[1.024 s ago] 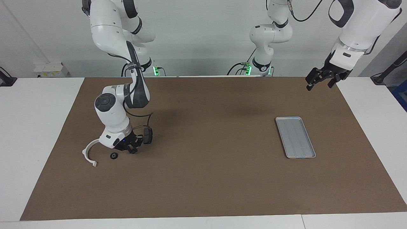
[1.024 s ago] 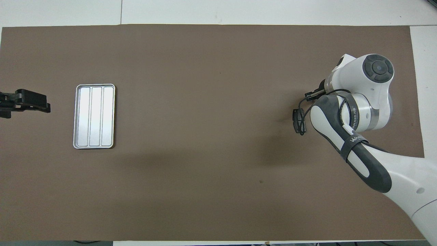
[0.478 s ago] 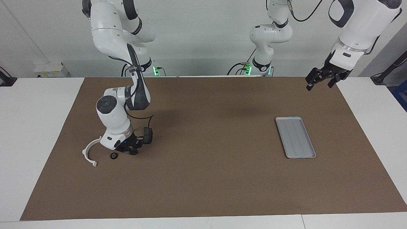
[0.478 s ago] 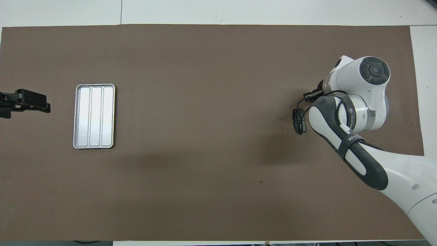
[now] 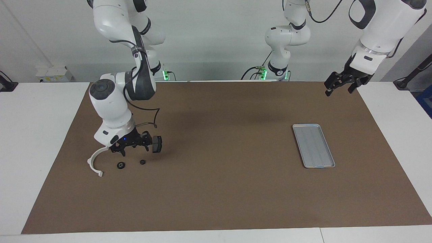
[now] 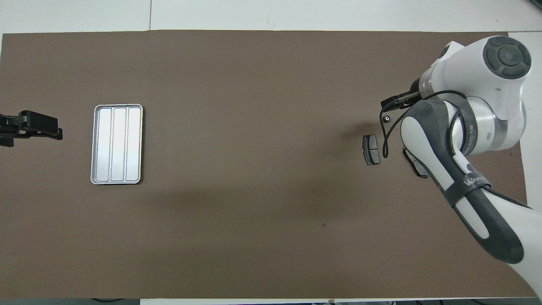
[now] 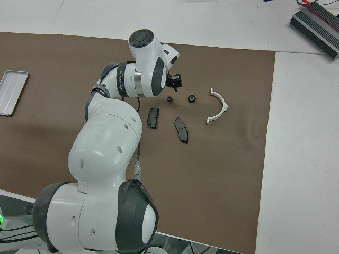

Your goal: Place bearing gear from tray to pile

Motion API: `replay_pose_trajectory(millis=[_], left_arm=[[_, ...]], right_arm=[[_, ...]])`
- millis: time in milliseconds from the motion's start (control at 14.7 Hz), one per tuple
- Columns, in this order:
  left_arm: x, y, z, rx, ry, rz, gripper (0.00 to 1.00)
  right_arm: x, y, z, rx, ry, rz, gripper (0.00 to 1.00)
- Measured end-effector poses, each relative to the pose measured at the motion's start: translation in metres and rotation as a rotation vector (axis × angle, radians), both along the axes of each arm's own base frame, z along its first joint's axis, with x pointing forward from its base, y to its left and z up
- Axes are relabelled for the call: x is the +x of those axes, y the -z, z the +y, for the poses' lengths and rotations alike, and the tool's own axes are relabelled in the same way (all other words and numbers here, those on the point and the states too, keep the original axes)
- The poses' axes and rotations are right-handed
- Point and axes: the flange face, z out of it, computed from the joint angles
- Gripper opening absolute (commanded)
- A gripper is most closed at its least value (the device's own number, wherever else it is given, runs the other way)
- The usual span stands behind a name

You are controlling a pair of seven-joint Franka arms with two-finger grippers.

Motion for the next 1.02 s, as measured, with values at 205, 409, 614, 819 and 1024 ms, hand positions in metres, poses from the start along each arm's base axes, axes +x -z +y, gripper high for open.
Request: replay_pose_trajectory(millis=[205,409,614,819,1024], left_arm=[[0.000,0.000,0.000,0.000,0.000,0.000,1.00],[0.000,0.000,0.000,0.000,0.000,0.000,1.00],[0.000,0.000,0.000,0.000,0.000,0.000,1.00],[0.000,0.000,0.000,0.000,0.000,0.000,1.00],[0.000,0.000,0.000,0.000,0.000,0.000,1.00]], right_arm=[[-0.013,-0.078,-0.002,-0.008,0.010,0.018,1.00],[-0.040,-0.145,-0.005,-0.014,0.049,0.055,1.00],[-0.084,-0.185,-0.009,-0.026,0.095,0.127,1.00],[-0.109,-0.194,-0.017,-0.031,0.112,0.141,1.00],[-0.110,-0.192,-0.022,-0.030,0.121,0.133,1.00]])
